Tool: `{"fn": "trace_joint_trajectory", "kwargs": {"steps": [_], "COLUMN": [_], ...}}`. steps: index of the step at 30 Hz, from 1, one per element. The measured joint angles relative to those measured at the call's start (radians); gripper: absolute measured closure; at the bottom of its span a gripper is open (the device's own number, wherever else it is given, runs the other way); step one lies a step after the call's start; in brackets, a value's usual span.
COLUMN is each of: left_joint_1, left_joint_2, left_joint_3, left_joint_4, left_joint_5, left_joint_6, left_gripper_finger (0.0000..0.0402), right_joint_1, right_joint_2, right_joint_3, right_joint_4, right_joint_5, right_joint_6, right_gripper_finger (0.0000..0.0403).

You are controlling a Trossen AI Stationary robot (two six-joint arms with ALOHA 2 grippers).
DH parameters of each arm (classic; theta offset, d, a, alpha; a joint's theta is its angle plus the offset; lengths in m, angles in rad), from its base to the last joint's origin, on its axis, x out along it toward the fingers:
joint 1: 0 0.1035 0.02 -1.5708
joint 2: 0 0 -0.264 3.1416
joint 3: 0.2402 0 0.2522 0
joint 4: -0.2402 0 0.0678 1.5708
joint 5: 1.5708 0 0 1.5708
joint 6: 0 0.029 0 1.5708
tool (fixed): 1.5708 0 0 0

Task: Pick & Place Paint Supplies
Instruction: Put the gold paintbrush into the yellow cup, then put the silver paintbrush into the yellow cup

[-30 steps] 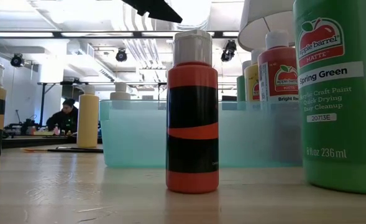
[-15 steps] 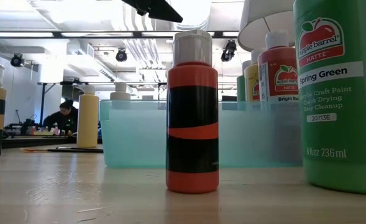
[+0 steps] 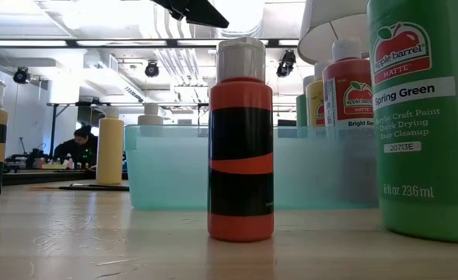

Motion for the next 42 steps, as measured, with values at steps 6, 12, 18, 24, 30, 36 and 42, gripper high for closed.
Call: {"fn": "trace_joint_trajectory", "kwargs": {"steps": [6,12,18,24,30,36,42], "left_joint_1": [0.0,0.0,0.0,0.0,0.0,0.0,0.001], "left_joint_2": [0.0,0.0,0.0,0.0,0.0,0.0,0.0], "left_joint_3": [0.0,0.002,0.003,0.003,0.005,0.005,0.005], "left_joint_4": [0.0,0.001,0.006,0.01,0.016,0.016,0.015], "left_joint_5": [0.0,0.0,0.0,0.0,0.0,0.0,0.0], "left_joint_6": [-0.002,-0.003,-0.003,-0.003,-0.003,-0.003,-0.003], "left_gripper_finger": [0.0276,0.0275,0.0275,0.0275,0.0275,0.0275,0.0275], "right_joint_1": [0.004,0.006,0.006,0.006,0.006,0.006,0.004], "right_joint_2": [-0.004,0.001,0.001,0.001,-0.008,-0.024,-0.096], "right_joint_3": [-0.062,-0.111,-0.152,-0.157,-0.14,-0.14,-0.139], "right_joint_4": [-0.002,0.021,0.063,0.074,0.074,0.073,0.067], "right_joint_5": [0.001,0.0,-0.028,-0.038,-0.043,-0.05,-0.011], "right_joint_6": [0.078,0.14,0.153,0.144,0.138,0.137,0.041], "right_gripper_finger": [0.0392,0.0392,0.0392,0.0384,0.0343,0.0281,0.0222]}}
